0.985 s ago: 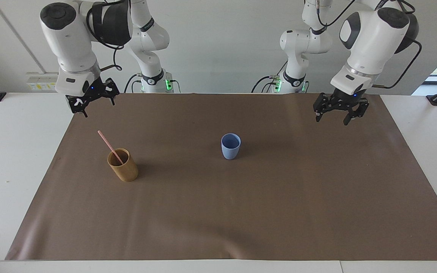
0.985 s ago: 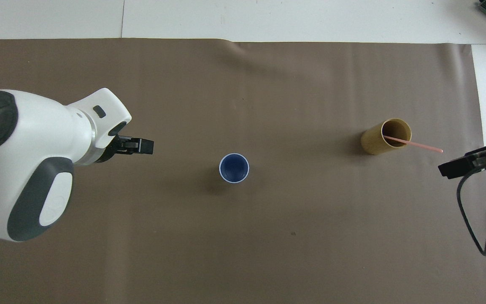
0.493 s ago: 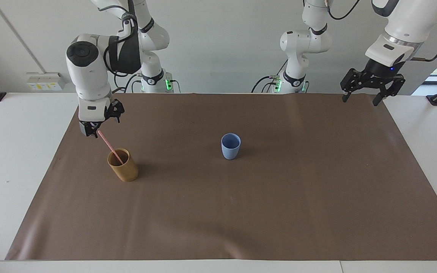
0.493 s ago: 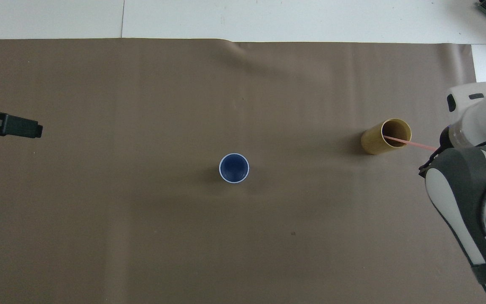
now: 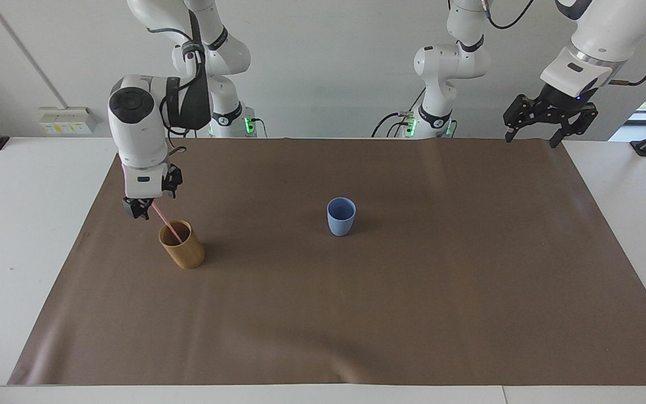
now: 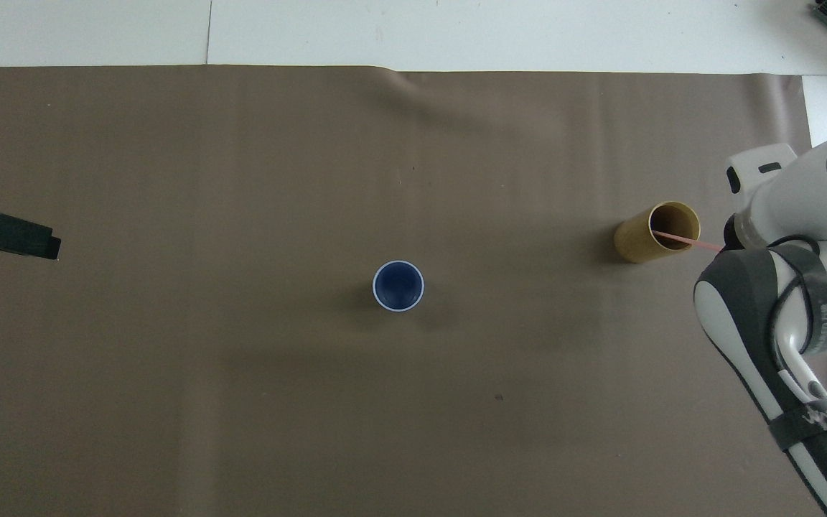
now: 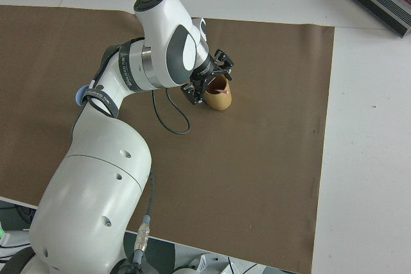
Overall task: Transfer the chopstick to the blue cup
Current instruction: 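Grasp the pink chopstick in the tan cup with the right gripper, then carry the pink chopstick with the right gripper over the blue cup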
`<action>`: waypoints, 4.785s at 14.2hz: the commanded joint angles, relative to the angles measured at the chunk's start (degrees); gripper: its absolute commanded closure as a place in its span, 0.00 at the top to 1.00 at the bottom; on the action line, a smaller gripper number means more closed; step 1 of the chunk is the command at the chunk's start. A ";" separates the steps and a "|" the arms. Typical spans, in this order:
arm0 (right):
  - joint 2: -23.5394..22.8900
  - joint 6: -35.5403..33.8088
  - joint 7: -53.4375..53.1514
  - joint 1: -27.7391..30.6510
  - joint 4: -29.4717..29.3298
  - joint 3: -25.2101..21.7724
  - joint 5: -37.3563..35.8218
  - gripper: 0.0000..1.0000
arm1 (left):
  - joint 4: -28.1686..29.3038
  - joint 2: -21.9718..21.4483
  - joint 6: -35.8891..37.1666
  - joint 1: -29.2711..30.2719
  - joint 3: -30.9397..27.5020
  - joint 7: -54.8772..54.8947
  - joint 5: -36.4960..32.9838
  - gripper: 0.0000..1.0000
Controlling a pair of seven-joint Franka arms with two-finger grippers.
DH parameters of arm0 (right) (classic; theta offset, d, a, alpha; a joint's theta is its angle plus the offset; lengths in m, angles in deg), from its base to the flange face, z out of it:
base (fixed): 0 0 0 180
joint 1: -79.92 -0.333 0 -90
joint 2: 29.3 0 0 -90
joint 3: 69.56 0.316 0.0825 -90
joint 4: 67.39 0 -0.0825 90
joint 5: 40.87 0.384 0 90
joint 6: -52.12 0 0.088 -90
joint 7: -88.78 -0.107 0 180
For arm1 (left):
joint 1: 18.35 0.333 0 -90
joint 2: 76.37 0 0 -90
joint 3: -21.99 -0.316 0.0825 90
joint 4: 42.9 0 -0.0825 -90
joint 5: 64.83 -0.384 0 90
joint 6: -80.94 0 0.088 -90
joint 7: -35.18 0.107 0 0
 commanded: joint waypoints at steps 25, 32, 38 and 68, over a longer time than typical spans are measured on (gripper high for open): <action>3.02 -22.20 0.85 0.02 -13.64 0.71 -1.34 0.00 | 0.06 -0.78 0.82 0.74 0.36 0.44 -0.59 1.00; 3.19 -34.08 -3.08 -2.17 -21.30 1.07 -1.70 0.00 | 0.15 -0.78 1.17 0.74 0.36 0.44 -0.59 1.00; 3.46 -39.18 -20.38 -10.53 -21.83 2.82 4.00 0.00 | 0.15 -0.78 1.26 0.74 0.36 0.44 -0.59 1.00; -5.51 -17.57 -113.05 -10.97 -19.28 13.81 55.87 0.00 | 0.23 -0.95 1.43 0.74 0.36 0.44 -0.59 1.00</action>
